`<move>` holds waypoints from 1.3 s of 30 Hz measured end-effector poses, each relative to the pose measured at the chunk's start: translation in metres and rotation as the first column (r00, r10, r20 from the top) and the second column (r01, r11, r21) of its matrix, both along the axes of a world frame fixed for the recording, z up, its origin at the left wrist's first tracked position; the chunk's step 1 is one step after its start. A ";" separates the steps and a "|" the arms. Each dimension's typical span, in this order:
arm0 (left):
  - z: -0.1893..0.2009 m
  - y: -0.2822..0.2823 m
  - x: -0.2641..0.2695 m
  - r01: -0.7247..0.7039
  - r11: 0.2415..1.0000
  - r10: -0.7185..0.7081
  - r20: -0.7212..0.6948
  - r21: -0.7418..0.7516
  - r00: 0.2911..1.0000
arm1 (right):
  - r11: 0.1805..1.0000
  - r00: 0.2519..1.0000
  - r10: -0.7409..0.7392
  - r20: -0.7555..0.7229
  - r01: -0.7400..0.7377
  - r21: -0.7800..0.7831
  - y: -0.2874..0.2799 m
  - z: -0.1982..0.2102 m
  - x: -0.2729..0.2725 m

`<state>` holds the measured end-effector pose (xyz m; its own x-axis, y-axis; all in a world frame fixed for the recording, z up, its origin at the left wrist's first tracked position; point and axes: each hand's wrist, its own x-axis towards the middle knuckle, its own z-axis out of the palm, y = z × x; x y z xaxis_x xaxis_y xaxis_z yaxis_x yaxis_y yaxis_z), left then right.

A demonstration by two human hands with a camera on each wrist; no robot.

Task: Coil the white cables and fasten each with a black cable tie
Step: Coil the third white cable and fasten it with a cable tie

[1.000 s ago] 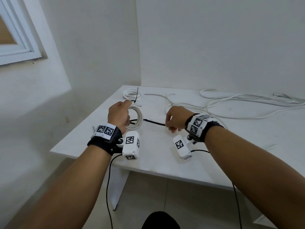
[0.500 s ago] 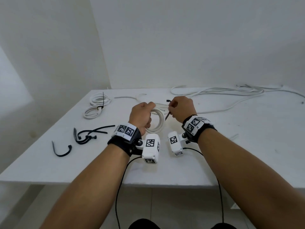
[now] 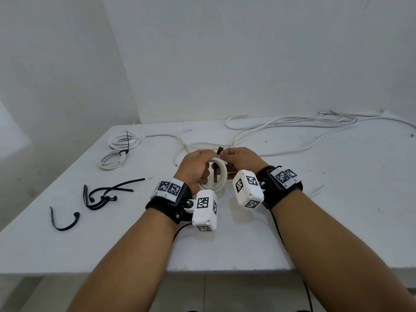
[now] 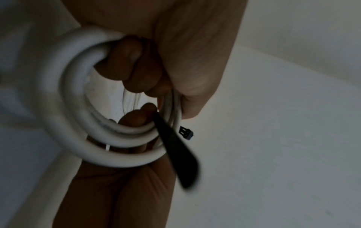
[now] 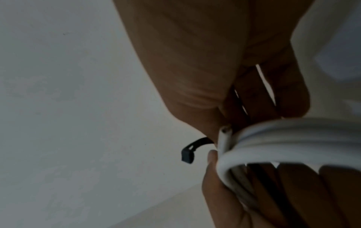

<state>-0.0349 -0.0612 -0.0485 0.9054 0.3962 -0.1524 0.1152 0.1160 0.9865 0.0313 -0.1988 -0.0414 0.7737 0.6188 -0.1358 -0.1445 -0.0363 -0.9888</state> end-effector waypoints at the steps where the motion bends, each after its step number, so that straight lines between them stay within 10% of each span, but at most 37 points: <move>1: 0.000 0.000 -0.001 0.018 1.000 -0.018 -0.001 -0.001 1.000 | 1.000 1.000 0.009 -0.003 -0.009 0.004 -0.001 -0.001 0.000; 12: -0.004 0.014 -0.003 0.077 0.996 -0.079 0.025 0.054 0.997 | 0.995 0.995 0.091 0.046 -0.089 -0.048 0.002 -0.007 0.004; 17: 0.000 0.020 -0.002 -0.107 0.994 0.109 0.077 -0.022 0.991 | 0.996 0.973 0.090 0.211 -0.088 -0.019 0.010 -0.003 0.001; 23: 0.003 0.030 -0.006 -0.319 0.943 0.325 0.053 -0.096 0.944 | 0.932 0.564 0.322 0.760 -0.046 -0.360 0.010 -0.002 -0.011; 26: 0.003 0.022 -0.007 -0.314 0.941 0.323 0.057 -0.129 0.945 | 0.926 0.509 0.341 0.790 -0.037 -0.376 0.014 -0.005 -0.013; 34: -0.007 0.014 0.002 -0.331 0.941 0.337 0.098 -0.068 0.937 | 0.990 0.399 0.095 0.912 0.056 -0.127 0.022 -0.010 -0.008; 39: -0.007 0.011 0.001 -0.270 0.952 0.248 0.155 0.142 0.956 | 0.967 0.504 -0.223 0.834 0.219 0.127 0.018 -0.005 -0.002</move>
<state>-0.0336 -0.0503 -0.0558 0.7760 0.6289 0.0476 -0.0320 -0.0362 0.9988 0.0294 -0.1803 -0.0465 0.6386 0.4097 0.6514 0.7456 -0.1201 -0.6554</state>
